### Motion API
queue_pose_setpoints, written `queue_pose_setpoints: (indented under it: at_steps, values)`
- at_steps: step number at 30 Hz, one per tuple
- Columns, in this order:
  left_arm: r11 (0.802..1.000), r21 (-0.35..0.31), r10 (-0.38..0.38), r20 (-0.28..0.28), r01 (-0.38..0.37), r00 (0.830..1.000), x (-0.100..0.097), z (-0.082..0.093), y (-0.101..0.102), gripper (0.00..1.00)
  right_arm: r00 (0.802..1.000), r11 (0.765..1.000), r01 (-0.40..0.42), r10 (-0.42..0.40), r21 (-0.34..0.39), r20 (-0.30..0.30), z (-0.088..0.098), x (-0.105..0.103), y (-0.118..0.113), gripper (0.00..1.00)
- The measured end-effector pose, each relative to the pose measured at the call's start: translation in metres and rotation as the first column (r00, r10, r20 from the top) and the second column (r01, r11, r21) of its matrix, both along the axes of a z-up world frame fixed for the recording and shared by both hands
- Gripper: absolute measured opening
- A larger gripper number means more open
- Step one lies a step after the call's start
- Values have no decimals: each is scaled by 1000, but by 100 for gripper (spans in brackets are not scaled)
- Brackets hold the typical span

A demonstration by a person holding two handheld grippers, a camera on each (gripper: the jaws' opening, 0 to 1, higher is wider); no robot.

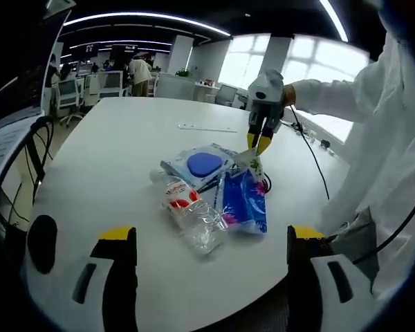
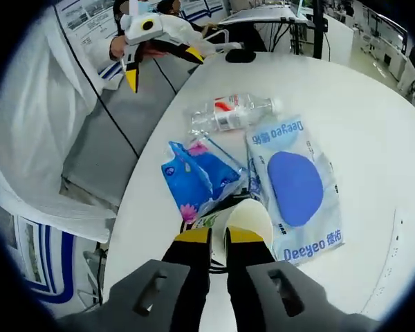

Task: Arrange the tabletop items into an orderly group along one side of the table until the central work area is clear of visible clutter.

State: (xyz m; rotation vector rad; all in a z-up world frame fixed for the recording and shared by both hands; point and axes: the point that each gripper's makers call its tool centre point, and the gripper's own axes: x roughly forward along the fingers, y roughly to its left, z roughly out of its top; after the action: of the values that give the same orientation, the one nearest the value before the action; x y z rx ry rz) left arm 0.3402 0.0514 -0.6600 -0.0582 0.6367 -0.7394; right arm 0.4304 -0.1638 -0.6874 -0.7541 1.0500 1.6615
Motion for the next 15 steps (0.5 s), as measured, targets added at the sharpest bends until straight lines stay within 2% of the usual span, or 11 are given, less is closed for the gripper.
queue_pose_setpoints:
  at_steps: [9, 15]
  values:
    - [1000, -2, -7, 1, 7, 1000, -1, 0, -2, 92, 999, 999, 39, -39, -9, -25, 3, -6, -3, 0]
    - [1000, -5, -14, 9, 14, 1000, 1, 3, -4, 91, 998, 999, 42, -42, -8, -46, 7, -21, -4, 0]
